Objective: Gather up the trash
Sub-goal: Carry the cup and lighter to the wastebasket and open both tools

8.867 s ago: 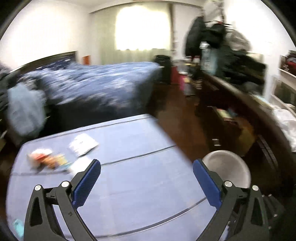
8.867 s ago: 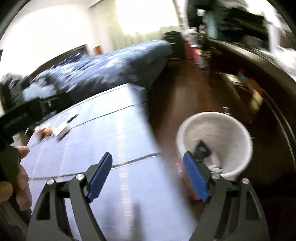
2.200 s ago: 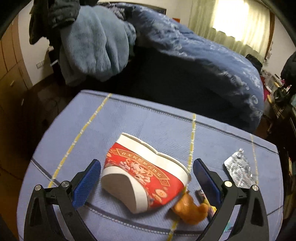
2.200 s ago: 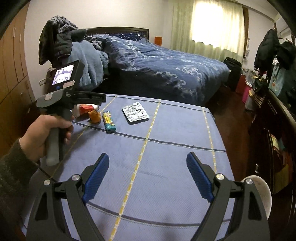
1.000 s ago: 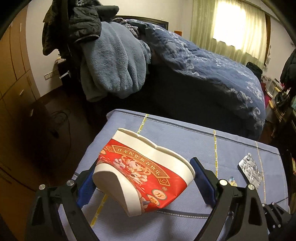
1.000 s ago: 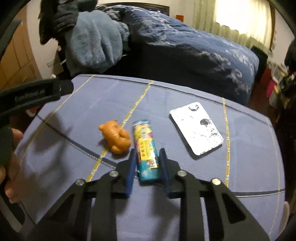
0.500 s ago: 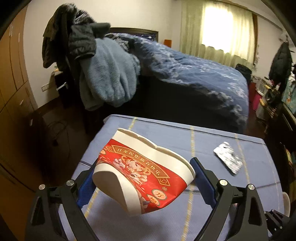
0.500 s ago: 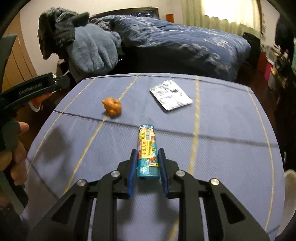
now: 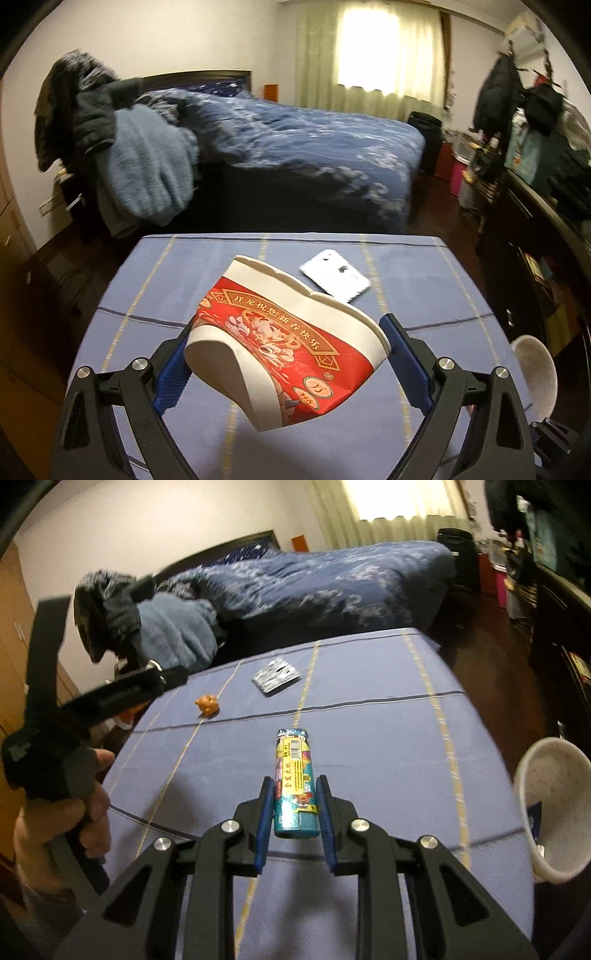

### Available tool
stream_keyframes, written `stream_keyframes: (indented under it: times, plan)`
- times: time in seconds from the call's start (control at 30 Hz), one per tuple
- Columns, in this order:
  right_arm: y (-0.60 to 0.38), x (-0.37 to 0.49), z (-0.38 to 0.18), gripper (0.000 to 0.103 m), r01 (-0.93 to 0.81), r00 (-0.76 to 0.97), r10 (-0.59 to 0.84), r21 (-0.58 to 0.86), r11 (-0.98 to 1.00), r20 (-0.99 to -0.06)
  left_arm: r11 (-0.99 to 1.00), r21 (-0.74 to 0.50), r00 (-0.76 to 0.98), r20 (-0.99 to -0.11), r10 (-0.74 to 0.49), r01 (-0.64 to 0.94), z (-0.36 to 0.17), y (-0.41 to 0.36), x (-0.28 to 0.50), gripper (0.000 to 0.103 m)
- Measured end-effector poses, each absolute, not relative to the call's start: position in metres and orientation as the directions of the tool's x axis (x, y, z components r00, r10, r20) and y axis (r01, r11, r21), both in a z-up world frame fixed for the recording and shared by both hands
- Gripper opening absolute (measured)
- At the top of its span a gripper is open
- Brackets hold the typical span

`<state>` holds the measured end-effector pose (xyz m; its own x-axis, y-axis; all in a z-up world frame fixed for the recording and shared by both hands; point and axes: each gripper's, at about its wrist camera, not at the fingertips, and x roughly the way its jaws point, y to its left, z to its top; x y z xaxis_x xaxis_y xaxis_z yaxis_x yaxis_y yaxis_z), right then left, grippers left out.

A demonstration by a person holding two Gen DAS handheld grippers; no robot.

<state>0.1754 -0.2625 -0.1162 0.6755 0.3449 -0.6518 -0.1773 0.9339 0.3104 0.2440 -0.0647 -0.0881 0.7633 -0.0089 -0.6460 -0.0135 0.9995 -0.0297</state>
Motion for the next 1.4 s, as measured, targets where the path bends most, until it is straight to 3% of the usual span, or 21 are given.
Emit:
stream_keyframes:
  times: [0.3, 0.77, 1.13, 1.4]
  plan:
    - [-0.332, 0.144, -0.119, 0.024, -0.064, 0.735, 0.309, 0.392, 0.918, -0.604, 0.993, 0.006, 0.755, -0.651, -0.083, 0.115, -0.087, -0.141, 0.239, 0.093]
    - [-0.474, 0.088, -0.147, 0.024, 0.227, 0.800, 0.109, 0.466, 0.855, -0.590, 0.925, 0.034, 0.694, -0.672, -0.260, 0.379, -0.099, -0.292, 0.227, 0.093]
    - [-0.555, 0.075, -0.165, 0.024, 0.396, 0.791, -0.044, 0.457, 0.796, -0.610, 0.836, 0.050, 0.629, -0.683, -0.371, 0.547, -0.108, -0.398, 0.220, 0.093]
    - [-0.572, 0.094, -0.180, 0.024, 0.458, 0.758, -0.127, 0.384, 0.802, -0.640, 0.805, 0.059, 0.585, -0.719, -0.376, 0.590, -0.130, -0.453, 0.232, 0.093]
